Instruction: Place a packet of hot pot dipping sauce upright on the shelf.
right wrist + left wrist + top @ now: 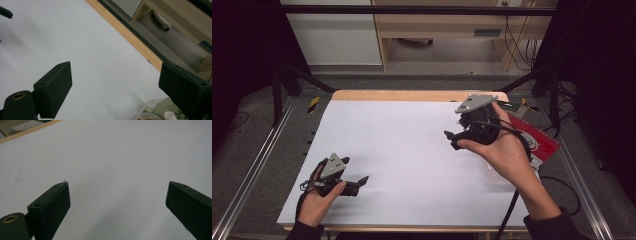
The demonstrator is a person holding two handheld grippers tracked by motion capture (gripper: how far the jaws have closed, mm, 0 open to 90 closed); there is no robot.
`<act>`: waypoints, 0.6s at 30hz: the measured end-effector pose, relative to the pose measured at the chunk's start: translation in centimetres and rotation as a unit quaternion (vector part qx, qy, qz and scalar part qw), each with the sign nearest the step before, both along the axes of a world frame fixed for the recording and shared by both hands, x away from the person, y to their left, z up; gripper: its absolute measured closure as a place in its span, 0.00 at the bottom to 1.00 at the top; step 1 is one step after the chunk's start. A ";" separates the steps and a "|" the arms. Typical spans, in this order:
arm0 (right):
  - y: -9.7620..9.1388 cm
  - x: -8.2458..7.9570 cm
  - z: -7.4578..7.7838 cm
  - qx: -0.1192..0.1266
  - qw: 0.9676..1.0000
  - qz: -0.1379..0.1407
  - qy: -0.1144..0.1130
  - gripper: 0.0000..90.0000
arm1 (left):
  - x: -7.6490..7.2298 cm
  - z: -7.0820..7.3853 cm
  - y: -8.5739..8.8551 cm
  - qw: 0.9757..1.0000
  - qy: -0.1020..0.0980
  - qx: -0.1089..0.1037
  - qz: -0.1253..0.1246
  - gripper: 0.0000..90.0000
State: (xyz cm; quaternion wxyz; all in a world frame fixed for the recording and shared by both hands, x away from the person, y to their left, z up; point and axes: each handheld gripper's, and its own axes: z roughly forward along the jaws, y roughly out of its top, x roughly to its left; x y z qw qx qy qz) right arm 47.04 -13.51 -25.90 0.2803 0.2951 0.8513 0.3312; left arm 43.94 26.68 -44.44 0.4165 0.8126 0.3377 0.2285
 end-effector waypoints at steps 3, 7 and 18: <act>0.3 -0.2 -1.6 0.004 1.000 0.002 0.004 0.13 | 0.0 0.0 0.0 1.000 0.000 -0.001 0.001 0.06; 0.6 -0.6 -3.6 0.020 1.000 -0.001 0.013 0.13 | 0.0 0.0 0.0 1.000 0.000 0.000 0.001 0.06; 0.6 -1.0 -8.5 0.032 0.999 -0.011 0.034 0.11 | 0.0 0.0 0.0 1.000 0.000 0.000 0.001 0.06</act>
